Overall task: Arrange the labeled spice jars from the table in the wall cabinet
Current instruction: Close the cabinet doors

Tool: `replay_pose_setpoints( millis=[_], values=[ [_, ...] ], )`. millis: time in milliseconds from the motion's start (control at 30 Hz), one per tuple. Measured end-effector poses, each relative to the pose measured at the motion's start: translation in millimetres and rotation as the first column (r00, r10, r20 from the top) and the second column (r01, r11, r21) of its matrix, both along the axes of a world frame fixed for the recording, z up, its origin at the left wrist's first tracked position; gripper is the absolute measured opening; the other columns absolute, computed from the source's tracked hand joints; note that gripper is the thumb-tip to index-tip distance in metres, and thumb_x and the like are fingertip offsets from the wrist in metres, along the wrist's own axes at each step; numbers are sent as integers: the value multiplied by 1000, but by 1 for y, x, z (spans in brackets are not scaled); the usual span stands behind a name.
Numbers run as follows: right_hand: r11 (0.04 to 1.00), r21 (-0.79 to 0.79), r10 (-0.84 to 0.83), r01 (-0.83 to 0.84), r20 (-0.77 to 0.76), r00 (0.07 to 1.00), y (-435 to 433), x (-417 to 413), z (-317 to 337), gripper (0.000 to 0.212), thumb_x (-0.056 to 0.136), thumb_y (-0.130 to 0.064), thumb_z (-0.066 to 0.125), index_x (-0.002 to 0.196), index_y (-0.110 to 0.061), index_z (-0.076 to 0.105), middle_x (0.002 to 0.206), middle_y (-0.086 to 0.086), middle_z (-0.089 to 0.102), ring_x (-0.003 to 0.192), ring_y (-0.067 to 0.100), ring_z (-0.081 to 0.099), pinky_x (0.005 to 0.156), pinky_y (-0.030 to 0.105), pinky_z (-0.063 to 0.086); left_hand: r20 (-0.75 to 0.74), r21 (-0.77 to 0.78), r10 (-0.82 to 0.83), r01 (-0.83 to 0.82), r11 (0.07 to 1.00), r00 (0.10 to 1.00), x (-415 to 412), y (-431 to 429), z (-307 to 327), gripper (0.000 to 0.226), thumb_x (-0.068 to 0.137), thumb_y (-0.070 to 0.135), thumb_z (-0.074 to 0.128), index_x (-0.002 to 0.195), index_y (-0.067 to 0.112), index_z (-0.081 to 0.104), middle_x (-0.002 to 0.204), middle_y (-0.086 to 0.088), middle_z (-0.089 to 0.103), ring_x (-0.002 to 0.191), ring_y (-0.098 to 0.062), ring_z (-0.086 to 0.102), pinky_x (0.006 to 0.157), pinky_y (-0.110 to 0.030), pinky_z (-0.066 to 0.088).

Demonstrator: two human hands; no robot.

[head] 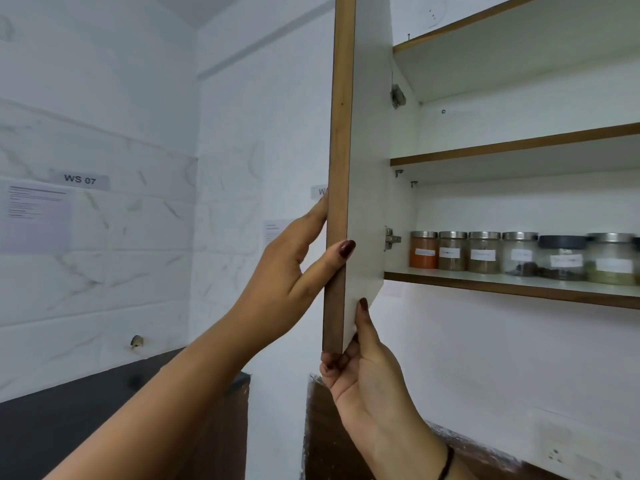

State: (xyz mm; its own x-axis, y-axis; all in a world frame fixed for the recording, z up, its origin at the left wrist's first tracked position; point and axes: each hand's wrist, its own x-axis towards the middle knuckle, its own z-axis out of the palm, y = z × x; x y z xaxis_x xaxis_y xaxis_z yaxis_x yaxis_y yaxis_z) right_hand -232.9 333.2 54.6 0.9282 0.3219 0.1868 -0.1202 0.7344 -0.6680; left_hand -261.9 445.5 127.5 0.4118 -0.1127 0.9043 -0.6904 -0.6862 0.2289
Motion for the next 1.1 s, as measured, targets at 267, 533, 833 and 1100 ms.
replay_pose_setpoints(
  millis=[267,533,833,1100],
  values=[
    [755,-447,-261,479,466,846,-62,30,-15,32,103,-34,45,97,-12,67,71,12,72,50,30,63,54,39,57,49,47,-117,115,992,992,23,-53,-1,68,97,53,36,157,34,12,163,23,16,149,3,17,123,-34,25],
    [211,-295,-372,932,858,355,-129,38,-31,34,81,-34,76,107,-43,56,100,-20,66,82,10,68,70,24,60,136,124,-140,123,985,981,56,-129,-4,74,99,47,44,158,31,3,165,20,1,151,3,2,120,-24,13],
    [263,-119,-565,957,786,253,-190,59,-23,19,81,-18,77,71,-30,66,64,-12,67,67,11,64,53,14,46,221,255,-200,142,957,954,94,-208,1,77,98,35,50,159,20,5,167,9,-2,154,-10,0,125,-41,15],
    [521,-206,-649,828,535,541,-229,85,-22,3,84,-12,74,87,-12,73,69,9,72,53,24,68,50,34,55,294,224,-112,46,974,949,133,-261,0,78,96,42,49,159,23,8,167,9,1,153,-8,6,118,-20,16]
  ],
)
